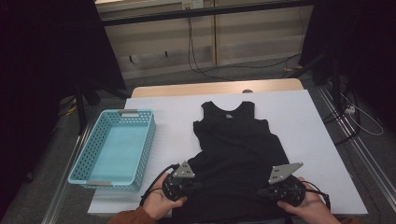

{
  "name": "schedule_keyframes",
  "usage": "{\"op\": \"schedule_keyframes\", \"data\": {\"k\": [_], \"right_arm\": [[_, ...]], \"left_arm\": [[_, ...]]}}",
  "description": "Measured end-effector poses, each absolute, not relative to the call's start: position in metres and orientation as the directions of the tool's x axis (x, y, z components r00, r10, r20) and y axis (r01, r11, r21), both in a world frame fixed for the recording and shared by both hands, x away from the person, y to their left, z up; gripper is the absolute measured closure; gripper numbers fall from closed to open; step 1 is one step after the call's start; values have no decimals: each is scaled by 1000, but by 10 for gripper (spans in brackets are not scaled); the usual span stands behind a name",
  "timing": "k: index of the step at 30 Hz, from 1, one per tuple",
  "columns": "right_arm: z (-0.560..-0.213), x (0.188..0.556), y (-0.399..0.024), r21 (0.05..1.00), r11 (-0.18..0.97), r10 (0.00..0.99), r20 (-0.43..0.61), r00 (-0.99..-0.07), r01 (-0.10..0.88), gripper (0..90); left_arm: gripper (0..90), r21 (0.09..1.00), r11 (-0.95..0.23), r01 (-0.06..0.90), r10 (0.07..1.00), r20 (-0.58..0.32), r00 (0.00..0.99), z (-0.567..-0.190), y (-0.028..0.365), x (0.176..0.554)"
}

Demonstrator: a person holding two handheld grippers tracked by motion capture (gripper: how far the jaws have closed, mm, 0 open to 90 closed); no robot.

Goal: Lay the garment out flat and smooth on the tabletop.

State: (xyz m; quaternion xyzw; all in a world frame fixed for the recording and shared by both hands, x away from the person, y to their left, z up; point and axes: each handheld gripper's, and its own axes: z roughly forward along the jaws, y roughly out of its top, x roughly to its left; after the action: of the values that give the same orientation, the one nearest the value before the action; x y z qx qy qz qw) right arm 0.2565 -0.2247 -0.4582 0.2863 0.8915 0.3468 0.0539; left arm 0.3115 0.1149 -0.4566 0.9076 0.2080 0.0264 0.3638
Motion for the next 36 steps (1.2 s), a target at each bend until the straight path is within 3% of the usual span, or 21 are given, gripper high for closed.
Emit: {"op": "schedule_keyframes", "data": {"k": [22,31,34,36], "right_arm": [[-458,210,-199,651,619,478,131,-869,439,896],[-457,210,-201,661,606,491,127,-862,443,889],[-457,213,-202,664,597,512,117,-851,451,805],[-456,215,-204,673,584,523,115,-845,453,723]], "left_arm": [[891,668,-651,361,356,-152,922,-452,127,272],[890,680,-631,374,338,-194,921,-450,136,251],[866,678,-635,370,360,-164,918,-451,135,254],[787,683,-625,377,366,-170,915,-451,135,256]]}}
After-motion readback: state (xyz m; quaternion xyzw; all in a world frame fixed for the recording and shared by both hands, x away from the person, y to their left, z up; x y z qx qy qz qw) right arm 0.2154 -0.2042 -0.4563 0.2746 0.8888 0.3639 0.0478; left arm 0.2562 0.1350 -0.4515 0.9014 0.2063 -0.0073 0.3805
